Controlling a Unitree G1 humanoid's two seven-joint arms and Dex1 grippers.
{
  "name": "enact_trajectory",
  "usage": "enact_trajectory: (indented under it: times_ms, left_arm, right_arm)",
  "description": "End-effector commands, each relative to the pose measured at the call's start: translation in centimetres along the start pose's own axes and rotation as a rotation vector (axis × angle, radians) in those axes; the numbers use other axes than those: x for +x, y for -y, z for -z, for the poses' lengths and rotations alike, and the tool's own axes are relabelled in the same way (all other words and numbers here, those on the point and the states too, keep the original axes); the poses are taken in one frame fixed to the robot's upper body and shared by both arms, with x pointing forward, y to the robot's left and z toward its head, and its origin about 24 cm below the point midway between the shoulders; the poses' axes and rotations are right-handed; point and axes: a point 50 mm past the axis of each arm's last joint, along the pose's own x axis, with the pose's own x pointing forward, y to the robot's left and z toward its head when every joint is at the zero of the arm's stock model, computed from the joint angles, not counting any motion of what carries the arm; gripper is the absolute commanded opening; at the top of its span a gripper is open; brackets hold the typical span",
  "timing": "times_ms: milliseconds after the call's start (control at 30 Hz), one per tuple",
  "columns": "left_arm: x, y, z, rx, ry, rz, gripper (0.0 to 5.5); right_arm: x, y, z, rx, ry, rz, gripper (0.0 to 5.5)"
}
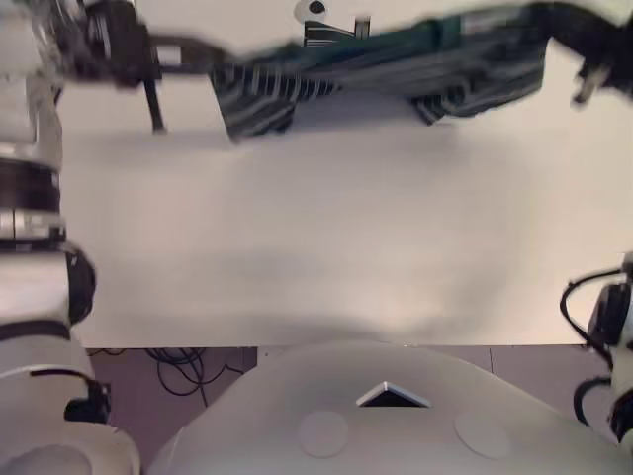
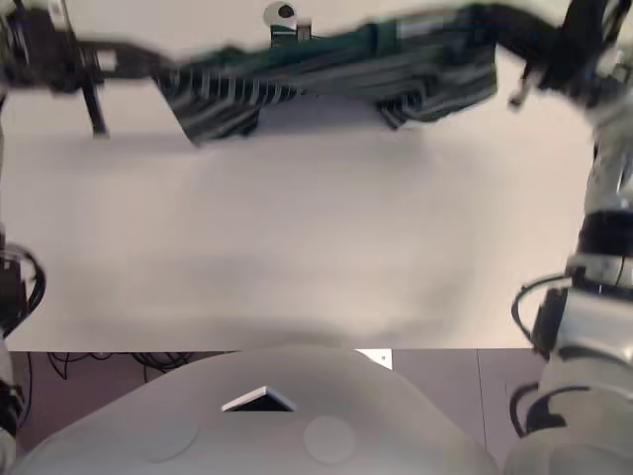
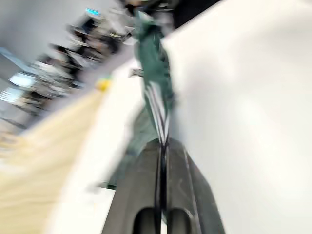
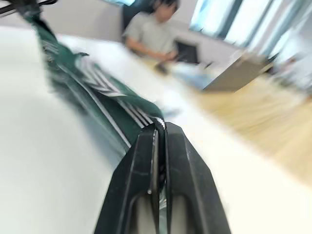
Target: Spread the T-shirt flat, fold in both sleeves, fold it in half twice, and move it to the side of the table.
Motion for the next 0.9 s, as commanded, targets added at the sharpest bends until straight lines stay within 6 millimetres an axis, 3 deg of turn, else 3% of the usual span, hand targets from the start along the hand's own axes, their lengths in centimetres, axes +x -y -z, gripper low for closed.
enact_trajectory:
  times_ms: [33,100,200,367,500,667,733,900]
  left_arm:
    - [2.1,10.2,0.0,-0.324,-0.037,0.532,0.0]
    - [2.4,13.3,2.0,-0.369,-0.172,0.635,0.0]
    - [2.9,17.1,2.5,-0.459,-0.208,0.755,0.0]
    - [3.2,18.0,2.0,-0.484,-0.199,0.766,0.0]
    - [4.3,16.3,1.7,-0.411,-0.151,0.663,0.0]
    - [6.1,12.5,1.7,-0.263,-0.071,0.441,0.0]
    - [7.5,9.2,2.2,-0.181,-0.052,0.242,0.0]
    - [9.2,2.7,5.5,-0.25,-0.192,-0.126,0.0]
  right_arm:
    - [-4.9,-11.6,4.6,0.195,-0.417,-0.562,0.04]
    - [-6.1,-15.3,6.1,0.277,-0.547,-0.702,0.04]
    - [-6.8,-18.7,6.0,0.347,-0.584,-0.823,0.04]
    - [-6.7,-20.0,5.4,0.336,-0.574,-0.809,0.04]
    - [-5.3,-18.2,5.7,0.229,-0.528,-0.673,0.04]
    - [-2.8,-14.8,5.0,0.102,-0.401,-0.448,0.04]
    - [-0.5,-11.7,4.6,0.034,-0.313,-0.237,0.04]
    - [4.6,-4.2,3.8,0.06,-0.148,0.127,0.04]
